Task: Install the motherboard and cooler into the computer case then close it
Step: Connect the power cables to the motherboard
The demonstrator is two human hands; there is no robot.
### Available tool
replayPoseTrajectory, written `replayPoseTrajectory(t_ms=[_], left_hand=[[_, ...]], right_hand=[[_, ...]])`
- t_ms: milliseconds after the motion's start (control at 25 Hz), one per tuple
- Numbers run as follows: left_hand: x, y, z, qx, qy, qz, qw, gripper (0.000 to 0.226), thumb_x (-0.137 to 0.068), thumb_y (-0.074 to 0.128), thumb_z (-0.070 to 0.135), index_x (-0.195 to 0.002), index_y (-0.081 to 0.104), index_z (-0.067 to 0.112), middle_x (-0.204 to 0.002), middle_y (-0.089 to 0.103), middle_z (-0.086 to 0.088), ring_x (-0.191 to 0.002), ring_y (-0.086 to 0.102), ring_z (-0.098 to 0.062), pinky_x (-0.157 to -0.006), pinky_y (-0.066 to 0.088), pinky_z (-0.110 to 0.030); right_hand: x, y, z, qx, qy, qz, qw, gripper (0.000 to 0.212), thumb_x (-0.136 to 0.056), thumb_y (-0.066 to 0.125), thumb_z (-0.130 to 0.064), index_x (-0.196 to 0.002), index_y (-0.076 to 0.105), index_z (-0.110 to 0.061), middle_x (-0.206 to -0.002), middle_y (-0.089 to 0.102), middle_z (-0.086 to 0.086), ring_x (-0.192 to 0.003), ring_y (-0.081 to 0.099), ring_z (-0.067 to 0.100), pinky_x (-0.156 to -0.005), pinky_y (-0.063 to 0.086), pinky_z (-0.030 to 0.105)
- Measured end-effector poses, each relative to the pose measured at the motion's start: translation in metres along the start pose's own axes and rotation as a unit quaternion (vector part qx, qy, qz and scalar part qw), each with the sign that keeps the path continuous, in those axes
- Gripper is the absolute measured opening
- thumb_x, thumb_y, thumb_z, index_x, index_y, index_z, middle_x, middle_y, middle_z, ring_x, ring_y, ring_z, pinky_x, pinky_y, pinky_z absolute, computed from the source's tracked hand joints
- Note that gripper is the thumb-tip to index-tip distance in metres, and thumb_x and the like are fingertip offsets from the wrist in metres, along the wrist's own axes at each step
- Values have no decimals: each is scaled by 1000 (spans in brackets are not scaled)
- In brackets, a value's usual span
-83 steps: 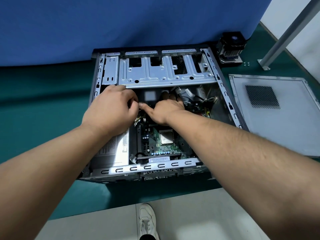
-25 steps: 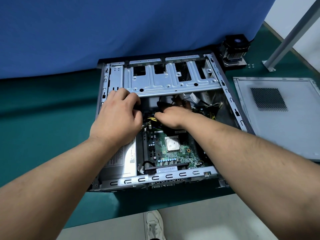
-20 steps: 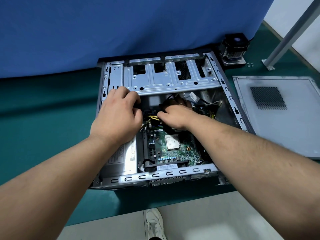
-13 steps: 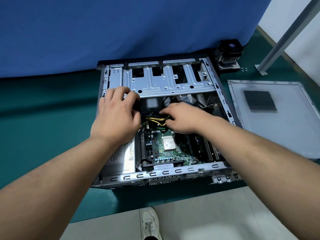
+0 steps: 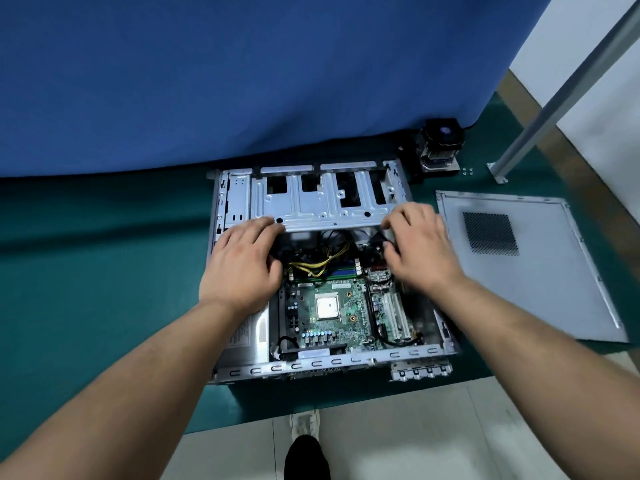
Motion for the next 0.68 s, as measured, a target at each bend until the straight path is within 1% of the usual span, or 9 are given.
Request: replayPoseTrajectory(t_ms=[80, 160, 240, 320, 360, 440, 480, 560, 680], left_hand=[[0, 0, 1, -6, -6, -18, 1000, 64, -87, 39, 40, -151, 41, 33, -161, 39, 8, -150, 31, -14, -127, 16, -39], [-2, 0, 0, -12, -11, -30, 999, 66, -89, 37, 41, -155, 34, 36, -166, 30, 10, -154, 22, -11, -128, 9, -40], [-3, 1, 0, -19, -10, -43, 999, 68, -89, 39, 43, -156, 30, 38, -167, 27, 11, -155, 20, -12, -128, 7, -41], [-6, -1, 0, -17, -18, -59, 998, 69, -86, 47, 44, -154, 32, 41, -165, 30, 11, -153, 23, -14, -127, 11, -43], [-9, -3, 2, -10, -25, -63, 998, 69, -85, 52, 44, -152, 34, 44, -162, 33, 11, -150, 26, -16, -125, 14, -45], [-24, -6, 3, -14, -15, -65, 998, 65, -85, 60, 37, -146, 40, 48, -158, 38, 8, -145, 32, -24, -118, 22, -50], [-36, -7, 3, -25, 2, -67, 997, 65, -86, 61, 30, -145, 41, 49, -158, 38, 6, -144, 31, -28, -116, 22, -52], [-62, -8, 3, -48, 36, -95, 994, 73, -88, 58, 16, -150, 36, 49, -166, 28, 2, -151, 22, -35, -120, 15, -57], [-83, -4, 10, -62, 34, -143, 987, 89, -86, 53, -1, -156, 25, 48, -171, 14, 0, -155, 14, -39, -121, 5, -68]], right_hand=[[-1, -3, 3, -12, 78, -14, 997, 59, -88, 60, -21, -145, 43, -16, -151, 36, 5, -139, 34, 24, -118, 31, 45], [-4, -3, 4, -50, 148, -58, 986, 78, -91, 57, -16, -159, 20, -15, -167, 14, 3, -141, 37, 29, -112, 40, 44], [-7, -4, 2, -83, 196, -117, 970, 86, -94, 51, -14, -163, 0, -22, -170, 4, -1, -116, 60, 32, -93, 56, 45], [-12, -10, 3, -108, 222, -164, 955, 93, -93, 48, -11, -161, -12, -30, -170, 4, -4, -82, 65, 30, -73, 59, 46], [-13, -13, 5, -135, 224, -182, 948, 96, -93, 48, -9, -160, -16, -34, -170, 3, -5, -76, 65, 28, -70, 58, 46], [-10, -21, 12, -198, 215, -218, 931, 101, -95, 46, -6, -154, -26, -45, -172, 2, -1, -75, 67, 21, -67, 58, 42], [-6, -25, 14, -211, 209, -242, 924, 103, -96, 46, -7, -150, -31, -49, -172, 5, 5, -74, 67, 16, -63, 56, 36], [1, -29, 16, -215, 208, -277, 913, 109, -96, 48, -6, -144, -37, -53, -169, 16, 14, -64, 61, 9, -54, 46, 25], [3, -31, 12, -225, 218, -293, 903, 113, -94, 49, -3, -140, -41, -55, -165, 26, 19, -56, 57, 8, -49, 43, 23]])
Point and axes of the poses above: each hand's wrist, its own x-axis away from the middle knuckle, its own y-axis out of the palm, z = x × y, the point moved 2 cm from there along -x, towards the middle knuckle
